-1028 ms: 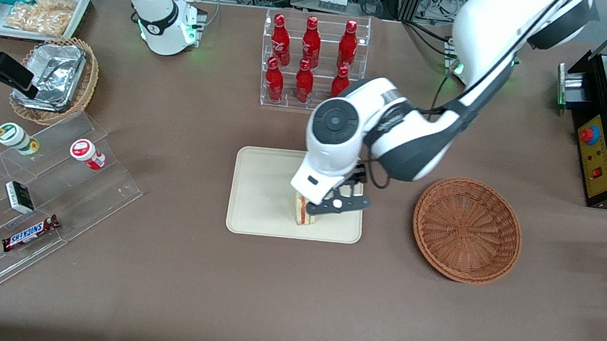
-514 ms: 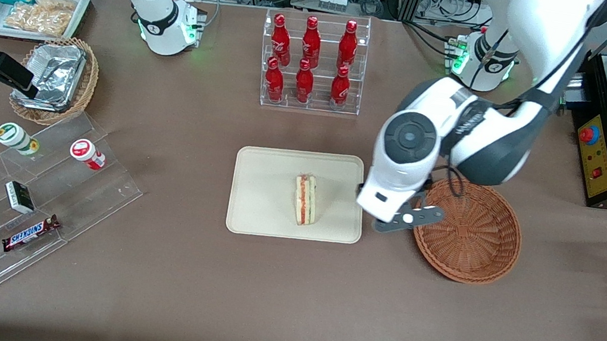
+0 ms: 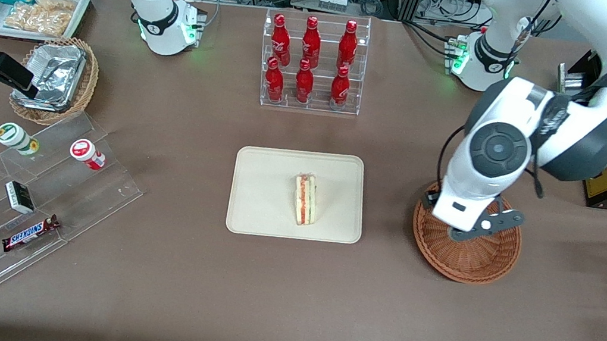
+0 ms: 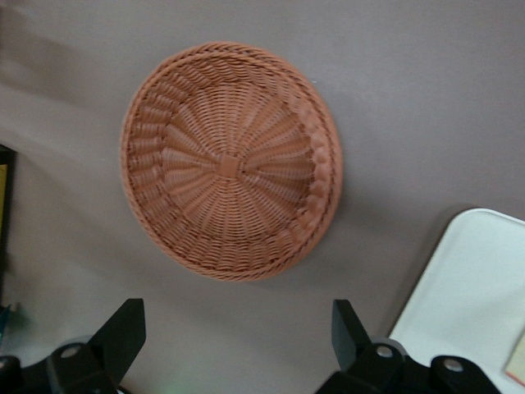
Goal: Place sandwich from basket to tray
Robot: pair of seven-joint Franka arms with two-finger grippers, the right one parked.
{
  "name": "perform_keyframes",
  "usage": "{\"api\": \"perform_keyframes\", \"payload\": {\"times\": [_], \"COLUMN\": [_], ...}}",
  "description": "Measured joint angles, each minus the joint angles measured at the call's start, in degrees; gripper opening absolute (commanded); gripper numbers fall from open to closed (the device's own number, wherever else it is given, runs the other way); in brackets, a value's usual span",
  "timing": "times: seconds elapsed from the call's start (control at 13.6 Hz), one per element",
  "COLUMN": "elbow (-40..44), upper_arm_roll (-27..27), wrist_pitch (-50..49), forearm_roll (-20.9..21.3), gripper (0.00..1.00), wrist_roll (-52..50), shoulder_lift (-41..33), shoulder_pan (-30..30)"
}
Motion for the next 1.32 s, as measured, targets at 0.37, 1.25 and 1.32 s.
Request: {"api": "perform_keyframes", "payload": {"times": [0.37,1.25,1.32], "elbow": [-2.46,0.4,0.7], "upper_arm_roll": [0.18,21.15,21.15], "wrist_pitch": [-4.18,-15.79,-15.7], "forearm_roll": [-5.61,-13.84,-13.84], "gripper": [1.0,1.0,1.0], "wrist_roll": [12.4,41.16,41.16], "shoulder_lift": [-6.38,-19.44,-19.44], "shoulder_pan": [4.59,3.14,2.84]}}
